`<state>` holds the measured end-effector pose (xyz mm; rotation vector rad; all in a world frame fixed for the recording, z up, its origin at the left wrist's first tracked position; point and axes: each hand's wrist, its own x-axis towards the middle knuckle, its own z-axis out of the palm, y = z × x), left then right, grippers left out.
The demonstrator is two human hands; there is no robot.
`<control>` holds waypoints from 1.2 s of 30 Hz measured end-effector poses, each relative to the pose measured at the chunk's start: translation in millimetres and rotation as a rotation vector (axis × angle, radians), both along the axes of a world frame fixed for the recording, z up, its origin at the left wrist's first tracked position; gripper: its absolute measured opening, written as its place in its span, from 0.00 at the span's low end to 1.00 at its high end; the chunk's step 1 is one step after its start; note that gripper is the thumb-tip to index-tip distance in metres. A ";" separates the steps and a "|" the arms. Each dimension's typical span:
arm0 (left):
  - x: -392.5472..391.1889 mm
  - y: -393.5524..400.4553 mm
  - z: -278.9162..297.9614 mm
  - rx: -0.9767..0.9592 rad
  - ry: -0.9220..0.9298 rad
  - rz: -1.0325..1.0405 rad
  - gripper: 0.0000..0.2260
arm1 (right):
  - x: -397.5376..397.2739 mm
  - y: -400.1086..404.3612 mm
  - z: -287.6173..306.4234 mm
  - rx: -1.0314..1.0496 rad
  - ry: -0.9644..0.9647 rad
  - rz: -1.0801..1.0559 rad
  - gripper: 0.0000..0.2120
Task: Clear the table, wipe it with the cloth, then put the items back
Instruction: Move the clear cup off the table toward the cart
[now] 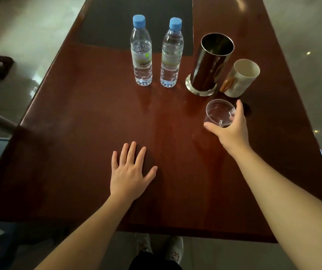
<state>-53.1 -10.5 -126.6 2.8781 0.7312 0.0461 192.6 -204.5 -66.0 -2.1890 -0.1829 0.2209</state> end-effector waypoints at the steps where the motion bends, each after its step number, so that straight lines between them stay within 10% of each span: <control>1: -0.3 0.2 -0.6 0.003 -0.001 0.001 0.33 | 0.6 -0.3 -3.3 0.026 0.011 -0.013 0.57; 15: -0.2 -0.7 2.9 0.018 0.012 0.017 0.32 | 1.0 7.7 -16.3 0.200 -0.055 -0.053 0.46; 36: -1.1 1.1 8.4 -0.147 0.019 -0.003 0.33 | -82.0 198.4 27.2 0.352 -0.060 0.552 0.43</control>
